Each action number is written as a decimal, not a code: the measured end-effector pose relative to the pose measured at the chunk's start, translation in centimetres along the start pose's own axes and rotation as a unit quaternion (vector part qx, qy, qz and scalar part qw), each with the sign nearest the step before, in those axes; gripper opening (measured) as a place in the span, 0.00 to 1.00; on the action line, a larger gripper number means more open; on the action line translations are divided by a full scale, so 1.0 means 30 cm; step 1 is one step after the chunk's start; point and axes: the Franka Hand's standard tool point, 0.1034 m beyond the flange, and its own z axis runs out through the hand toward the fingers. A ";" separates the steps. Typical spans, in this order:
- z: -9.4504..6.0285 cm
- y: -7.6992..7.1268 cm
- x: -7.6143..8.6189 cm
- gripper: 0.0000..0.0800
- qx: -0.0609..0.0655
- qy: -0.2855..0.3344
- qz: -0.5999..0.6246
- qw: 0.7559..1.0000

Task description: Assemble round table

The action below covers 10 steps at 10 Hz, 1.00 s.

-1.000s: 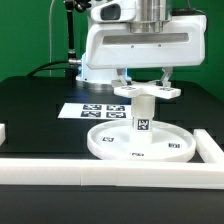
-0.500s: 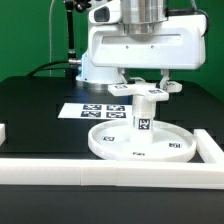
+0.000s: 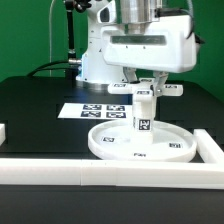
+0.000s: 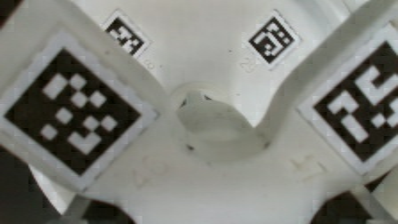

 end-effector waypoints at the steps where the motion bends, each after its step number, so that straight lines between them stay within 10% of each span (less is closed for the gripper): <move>1: 0.000 0.000 0.001 0.57 0.003 -0.003 0.052 0.999; 6: 0.000 -0.006 -0.006 0.57 0.007 -0.012 0.202 0.979; 7: 0.000 -0.007 -0.007 0.75 0.008 -0.012 0.190 0.982; 10: -0.040 -0.024 -0.021 0.81 0.006 -0.021 0.169 0.985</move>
Offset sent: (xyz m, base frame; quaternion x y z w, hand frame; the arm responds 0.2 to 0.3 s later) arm 0.0054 -0.0018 -0.0008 -0.0099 0.0211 0.1565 0.9874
